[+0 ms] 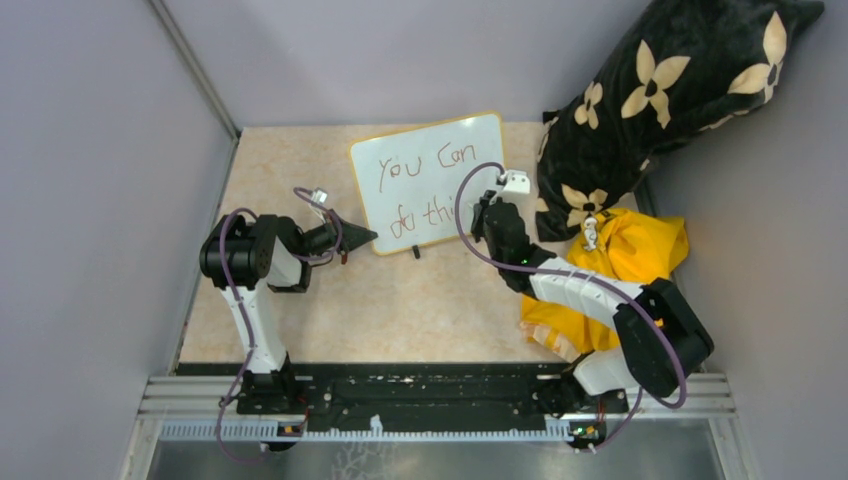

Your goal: Write a sentence on the whiteboard

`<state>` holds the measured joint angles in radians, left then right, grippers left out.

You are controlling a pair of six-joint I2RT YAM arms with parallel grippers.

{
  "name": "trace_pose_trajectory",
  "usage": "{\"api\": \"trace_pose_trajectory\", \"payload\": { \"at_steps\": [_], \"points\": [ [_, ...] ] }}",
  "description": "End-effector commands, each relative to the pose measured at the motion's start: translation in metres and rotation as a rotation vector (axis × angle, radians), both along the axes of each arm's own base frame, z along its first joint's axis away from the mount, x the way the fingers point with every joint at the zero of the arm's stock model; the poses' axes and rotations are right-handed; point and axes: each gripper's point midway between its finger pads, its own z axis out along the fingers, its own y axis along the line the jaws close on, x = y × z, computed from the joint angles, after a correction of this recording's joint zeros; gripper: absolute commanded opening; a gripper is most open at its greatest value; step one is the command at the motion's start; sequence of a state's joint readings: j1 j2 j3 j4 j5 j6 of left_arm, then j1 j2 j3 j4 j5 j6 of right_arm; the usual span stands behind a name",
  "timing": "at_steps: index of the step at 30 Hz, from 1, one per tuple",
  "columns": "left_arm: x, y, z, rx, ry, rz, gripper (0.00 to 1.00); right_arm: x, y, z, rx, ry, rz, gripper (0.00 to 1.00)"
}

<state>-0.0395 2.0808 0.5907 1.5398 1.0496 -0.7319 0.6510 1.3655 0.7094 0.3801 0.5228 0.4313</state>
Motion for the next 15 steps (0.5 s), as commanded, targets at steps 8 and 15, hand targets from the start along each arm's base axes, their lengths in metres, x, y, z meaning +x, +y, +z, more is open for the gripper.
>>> {"api": "trace_pose_trajectory", "payload": {
  "at_steps": [8, 15],
  "points": [
    [-0.002, -0.004, -0.004, -0.001, 0.022, -0.019, 0.00, 0.021, 0.009, 0.040, 0.075, -0.097, -0.005, 0.00],
    [-0.002, -0.004, -0.004, -0.001, 0.023, -0.018, 0.00, 0.021, 0.020, 0.034, 0.082, -0.077, 0.049, 0.00]
  ]
}}
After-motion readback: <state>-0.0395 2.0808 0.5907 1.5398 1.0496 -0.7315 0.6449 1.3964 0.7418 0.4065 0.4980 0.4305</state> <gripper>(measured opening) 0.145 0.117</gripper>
